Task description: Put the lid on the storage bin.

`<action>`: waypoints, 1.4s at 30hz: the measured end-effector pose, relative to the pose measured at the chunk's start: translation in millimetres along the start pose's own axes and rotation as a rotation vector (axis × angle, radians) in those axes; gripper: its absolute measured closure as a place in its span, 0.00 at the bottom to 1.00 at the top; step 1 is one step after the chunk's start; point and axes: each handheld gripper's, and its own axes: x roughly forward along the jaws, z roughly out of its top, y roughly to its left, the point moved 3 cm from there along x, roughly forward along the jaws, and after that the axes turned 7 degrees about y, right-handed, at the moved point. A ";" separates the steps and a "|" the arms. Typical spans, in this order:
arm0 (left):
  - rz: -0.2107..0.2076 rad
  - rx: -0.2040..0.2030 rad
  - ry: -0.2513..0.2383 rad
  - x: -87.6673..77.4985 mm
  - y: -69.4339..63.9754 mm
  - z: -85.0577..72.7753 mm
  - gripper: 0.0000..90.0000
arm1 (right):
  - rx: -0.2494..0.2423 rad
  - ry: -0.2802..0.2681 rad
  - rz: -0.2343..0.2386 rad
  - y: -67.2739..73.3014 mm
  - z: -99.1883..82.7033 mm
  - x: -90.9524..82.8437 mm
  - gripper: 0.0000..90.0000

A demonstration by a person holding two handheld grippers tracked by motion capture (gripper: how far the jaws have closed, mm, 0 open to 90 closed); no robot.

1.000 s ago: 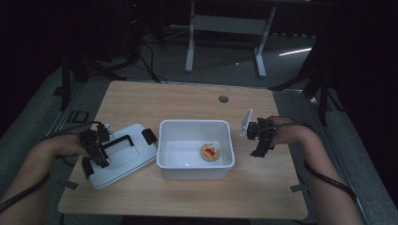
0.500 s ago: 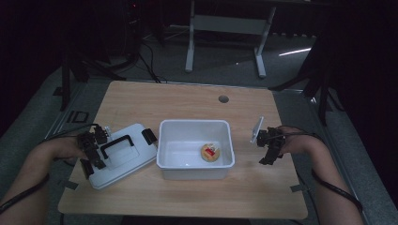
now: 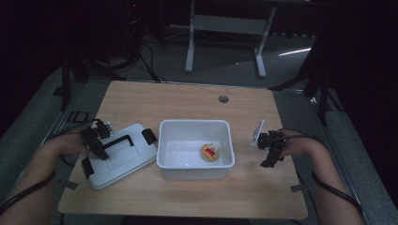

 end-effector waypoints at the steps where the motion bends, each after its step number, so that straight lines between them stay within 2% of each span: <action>1: -0.005 -0.011 -0.001 -1.0 0.0 0.8 0.50 | 0.002 0.002 0.004 0.0 -0.3 1.7 0.18; 2: -0.014 -0.021 0.002 -1.5 -0.6 1.5 0.54 | 0.004 0.006 0.007 0.0 -0.4 3.3 0.18; 6: -0.018 -0.004 0.042 -2.8 -5.3 4.4 0.68 | 0.006 0.008 0.010 -0.4 -0.4 6.2 0.18; 11: -0.032 0.029 0.062 -2.8 -9.4 6.9 0.81 | 0.007 0.004 0.015 0.1 -1.5 7.3 0.18; 13: -0.061 0.033 0.070 -2.4 -11.0 8.0 0.88 | 0.010 0.003 0.019 0.5 -2.5 7.9 0.18; 14: -0.062 0.035 0.073 -2.1 -11.5 8.7 0.92 | 0.012 0.003 0.018 0.6 -3.0 8.0 0.18; 21: -0.067 0.033 0.075 -5.1 -11.5 9.5 0.93 | 0.019 -0.003 0.025 0.3 -4.6 8.4 0.18; 27: -0.074 0.055 0.068 -15.4 -12.8 4.7 0.93 | 0.024 -0.007 0.020 0.0 -4.8 3.6 0.18; 31: -0.077 0.069 0.052 -28.2 -13.7 -3.3 0.93 | 0.023 -0.007 0.021 0.4 -5.1 2.1 0.18; 36: -0.047 0.111 0.035 -45.5 -18.5 -14.0 0.93 | 0.024 -0.038 0.033 0.7 -4.7 -0.3 0.18; 42: -0.020 0.133 0.024 -72.4 -24.6 -27.6 0.93 | 0.021 -0.014 0.031 -0.3 -3.0 0.9 0.18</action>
